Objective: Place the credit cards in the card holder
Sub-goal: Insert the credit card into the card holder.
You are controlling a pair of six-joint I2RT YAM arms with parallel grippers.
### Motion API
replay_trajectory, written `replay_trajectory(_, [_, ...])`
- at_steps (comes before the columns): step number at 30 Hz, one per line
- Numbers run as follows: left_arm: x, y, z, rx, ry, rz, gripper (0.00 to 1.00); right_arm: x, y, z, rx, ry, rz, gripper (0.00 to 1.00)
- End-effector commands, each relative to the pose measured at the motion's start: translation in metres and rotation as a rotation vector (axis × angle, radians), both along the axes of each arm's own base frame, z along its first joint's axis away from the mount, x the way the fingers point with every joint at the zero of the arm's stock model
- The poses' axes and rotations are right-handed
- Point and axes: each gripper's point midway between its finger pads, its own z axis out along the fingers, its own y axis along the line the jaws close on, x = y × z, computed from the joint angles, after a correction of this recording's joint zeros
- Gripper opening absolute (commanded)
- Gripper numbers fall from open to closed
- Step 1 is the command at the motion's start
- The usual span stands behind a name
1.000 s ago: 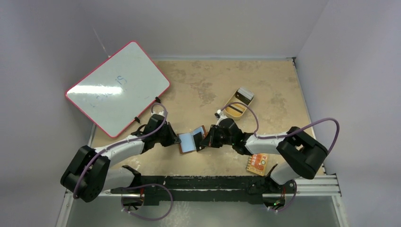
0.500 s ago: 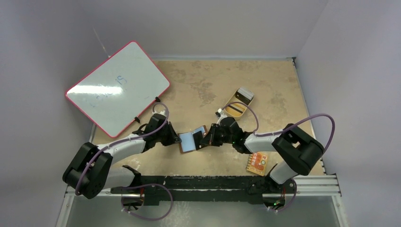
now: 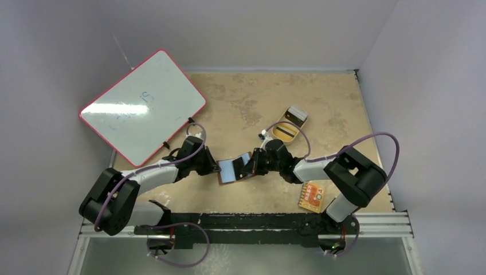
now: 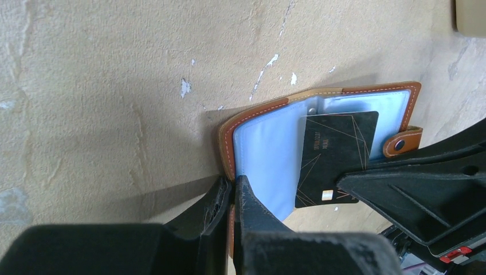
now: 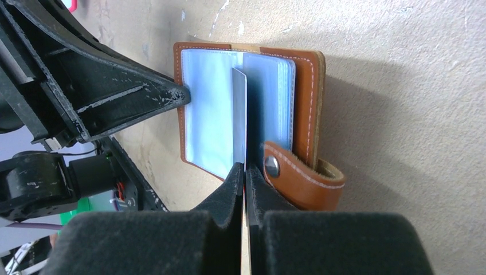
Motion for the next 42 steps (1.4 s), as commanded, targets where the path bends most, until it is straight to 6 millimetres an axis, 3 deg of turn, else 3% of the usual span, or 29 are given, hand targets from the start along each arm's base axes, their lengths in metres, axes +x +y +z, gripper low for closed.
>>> replay_trajectory(1, [-0.004, 0.004, -0.008, 0.042, 0.012, -0.021, 0.00, 0.002, 0.002, -0.008, -0.011, 0.004, 0.006, 0.00])
replay_trajectory(22, [-0.010, 0.001, -0.004, 0.000, 0.028, -0.015, 0.00, 0.019, 0.005, -0.004, -0.003, -0.034, -0.050, 0.00])
replay_trajectory(28, [-0.009, 0.000, 0.002, -0.027, 0.018, 0.022, 0.00, 0.007, 0.008, -0.012, -0.009, 0.006, -0.027, 0.00])
replay_trajectory(42, [-0.006, 0.014, -0.005, 0.041, 0.016, 0.071, 0.00, 0.003, -0.009, -0.017, -0.114, 0.038, -0.052, 0.00])
